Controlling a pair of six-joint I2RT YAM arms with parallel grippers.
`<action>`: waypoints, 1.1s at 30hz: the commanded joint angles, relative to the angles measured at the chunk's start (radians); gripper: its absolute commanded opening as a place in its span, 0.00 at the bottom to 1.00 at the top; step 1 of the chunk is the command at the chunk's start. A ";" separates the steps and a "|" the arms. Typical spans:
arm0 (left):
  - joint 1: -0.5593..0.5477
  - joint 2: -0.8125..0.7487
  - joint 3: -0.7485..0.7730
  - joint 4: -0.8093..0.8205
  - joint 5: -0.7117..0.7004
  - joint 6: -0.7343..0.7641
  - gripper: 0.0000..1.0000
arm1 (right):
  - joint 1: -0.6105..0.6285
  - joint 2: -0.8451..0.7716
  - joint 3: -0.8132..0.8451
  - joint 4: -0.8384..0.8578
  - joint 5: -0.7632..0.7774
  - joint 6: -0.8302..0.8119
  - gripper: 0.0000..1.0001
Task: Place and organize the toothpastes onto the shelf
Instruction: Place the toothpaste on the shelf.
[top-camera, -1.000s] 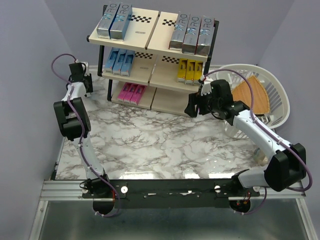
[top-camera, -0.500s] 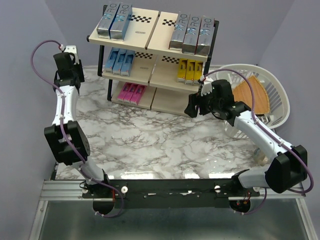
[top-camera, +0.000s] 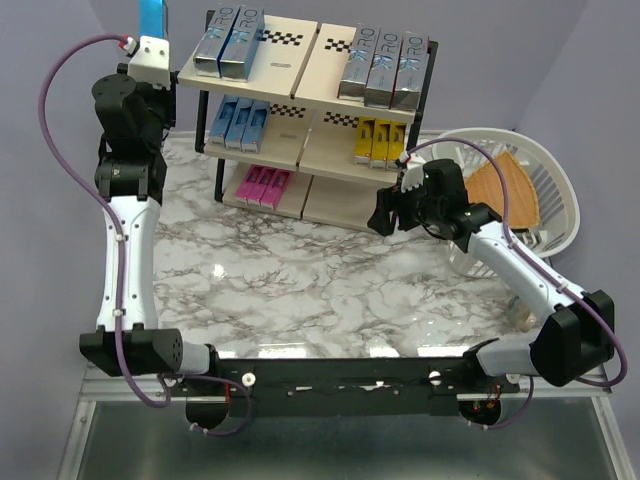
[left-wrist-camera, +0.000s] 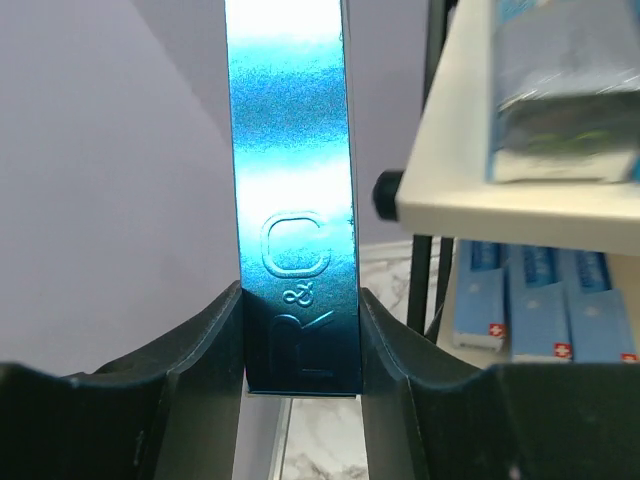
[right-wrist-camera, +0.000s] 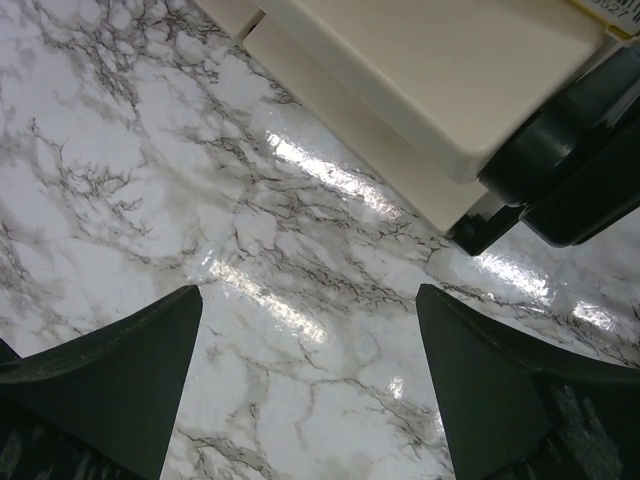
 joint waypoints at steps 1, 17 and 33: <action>-0.060 -0.088 0.072 0.061 -0.057 0.092 0.21 | -0.001 -0.004 0.014 0.016 -0.016 -0.012 0.96; -0.475 -0.076 0.210 -0.005 -0.143 0.403 0.21 | -0.001 -0.005 0.005 0.021 -0.011 -0.006 0.96; -0.749 0.217 0.420 0.021 -0.573 0.727 0.25 | -0.001 -0.021 -0.015 0.015 0.012 0.005 0.96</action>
